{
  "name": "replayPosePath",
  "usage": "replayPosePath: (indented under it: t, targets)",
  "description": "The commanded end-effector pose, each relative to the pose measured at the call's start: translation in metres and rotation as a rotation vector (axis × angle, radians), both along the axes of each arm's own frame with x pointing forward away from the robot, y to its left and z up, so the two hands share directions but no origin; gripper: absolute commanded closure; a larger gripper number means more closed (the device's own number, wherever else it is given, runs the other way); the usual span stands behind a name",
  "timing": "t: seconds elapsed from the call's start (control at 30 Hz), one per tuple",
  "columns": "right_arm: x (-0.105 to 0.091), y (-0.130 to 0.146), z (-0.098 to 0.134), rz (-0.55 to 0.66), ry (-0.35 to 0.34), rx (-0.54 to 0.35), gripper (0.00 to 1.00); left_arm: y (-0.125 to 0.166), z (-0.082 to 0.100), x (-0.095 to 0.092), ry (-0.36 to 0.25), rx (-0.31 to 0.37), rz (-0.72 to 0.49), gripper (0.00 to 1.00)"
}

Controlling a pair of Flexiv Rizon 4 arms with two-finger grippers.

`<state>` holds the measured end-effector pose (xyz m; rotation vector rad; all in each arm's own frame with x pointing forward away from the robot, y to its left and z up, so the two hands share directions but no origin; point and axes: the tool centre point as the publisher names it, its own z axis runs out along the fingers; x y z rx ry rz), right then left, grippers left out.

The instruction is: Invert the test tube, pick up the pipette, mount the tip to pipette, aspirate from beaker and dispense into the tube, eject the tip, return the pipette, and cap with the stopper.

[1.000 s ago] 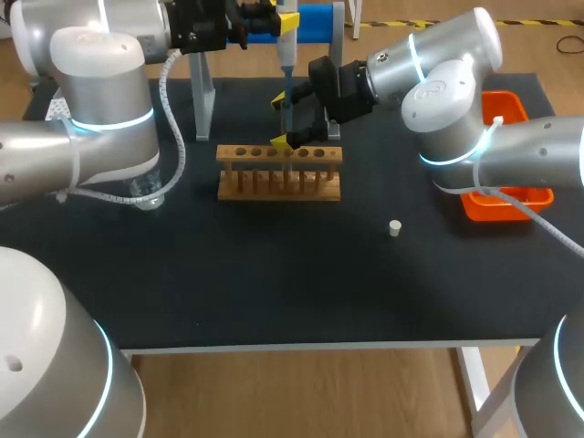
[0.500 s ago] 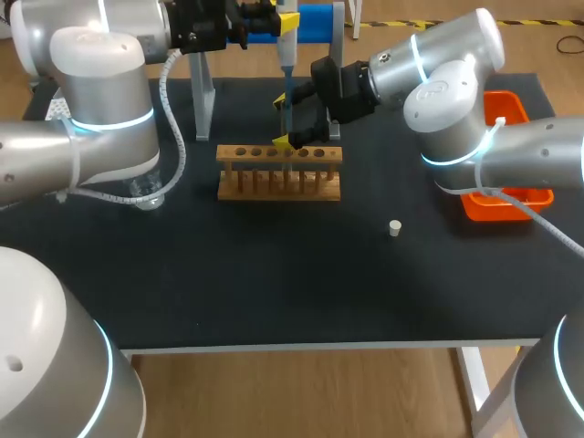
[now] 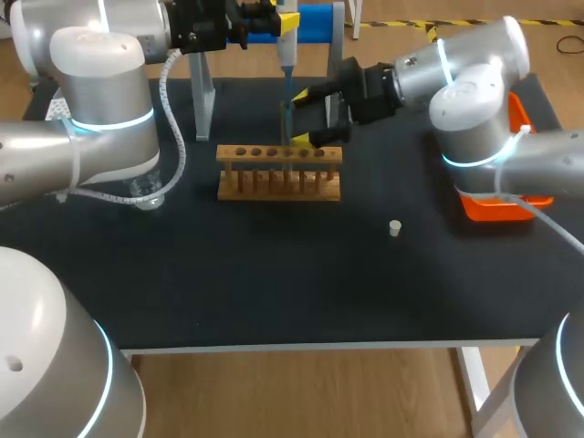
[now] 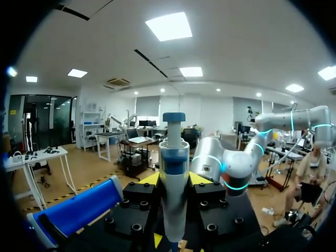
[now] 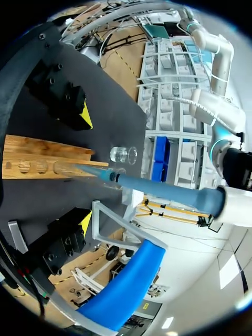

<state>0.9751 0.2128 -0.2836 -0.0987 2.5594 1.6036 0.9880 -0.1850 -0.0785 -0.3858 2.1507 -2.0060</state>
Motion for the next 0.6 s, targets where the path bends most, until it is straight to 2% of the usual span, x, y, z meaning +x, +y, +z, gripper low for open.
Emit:
replayPosePath:
  t: [0.03, 0.27, 0.6]
  targets:
    - [-0.011, -0.018, 0.005, -0.011, -0.016, 0.036, 0.00, -0.001, -0.001, -0.001, -0.003, -0.003, 0.005, 1.00]
    - [-0.024, -0.035, 0.020, -0.012, -0.062, 0.048, 0.00, -0.001, -0.001, -0.001, -0.003, -0.003, 0.005, 1.00]
    - [-0.034, -0.074, 0.046, -0.048, -0.067, 0.073, 0.00, -0.001, -0.001, -0.001, -0.003, -0.003, 0.005, 1.00]
